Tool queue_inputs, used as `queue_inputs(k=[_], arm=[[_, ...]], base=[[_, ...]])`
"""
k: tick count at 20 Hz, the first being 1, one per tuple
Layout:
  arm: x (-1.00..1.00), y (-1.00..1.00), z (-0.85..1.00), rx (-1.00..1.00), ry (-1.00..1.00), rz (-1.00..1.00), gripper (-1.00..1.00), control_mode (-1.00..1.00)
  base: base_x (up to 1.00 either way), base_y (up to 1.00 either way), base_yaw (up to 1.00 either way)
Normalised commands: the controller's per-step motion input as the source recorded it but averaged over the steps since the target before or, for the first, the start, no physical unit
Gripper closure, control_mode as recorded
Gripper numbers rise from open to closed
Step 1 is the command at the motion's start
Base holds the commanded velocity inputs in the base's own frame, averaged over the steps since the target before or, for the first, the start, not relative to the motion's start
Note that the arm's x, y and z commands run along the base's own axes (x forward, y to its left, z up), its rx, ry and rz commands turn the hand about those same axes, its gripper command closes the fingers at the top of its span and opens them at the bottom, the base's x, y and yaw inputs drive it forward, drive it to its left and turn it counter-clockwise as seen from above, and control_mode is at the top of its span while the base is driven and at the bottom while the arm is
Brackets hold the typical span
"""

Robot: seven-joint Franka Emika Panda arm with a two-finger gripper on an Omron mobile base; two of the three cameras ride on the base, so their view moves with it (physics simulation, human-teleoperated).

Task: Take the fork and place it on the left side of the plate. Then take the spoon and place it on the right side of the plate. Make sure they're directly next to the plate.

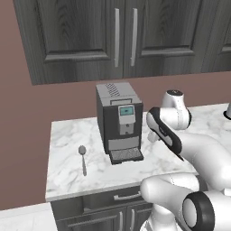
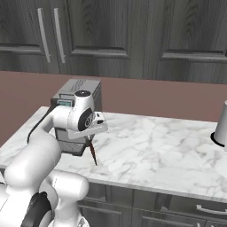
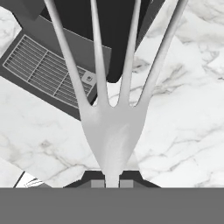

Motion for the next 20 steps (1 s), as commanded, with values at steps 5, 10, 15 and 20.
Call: queue_inputs(k=[5,10,15,20], arm=[[0.0,0.0,0.0,0.0,0.0,0.0,1.0,1.0],[0.0,0.0,0.0,0.0,0.0,0.0,1.0,1.0],[0.0,0.0,0.0,0.0,0.0,0.0,1.0,1.0],[0.0,0.0,0.0,0.0,0.0,0.0,1.0,1.0]], base=[[0.0,0.0,0.0],[-0.29,0.0,0.0],[-0.92,0.08,0.0],[-0.66,0.17,0.3]])
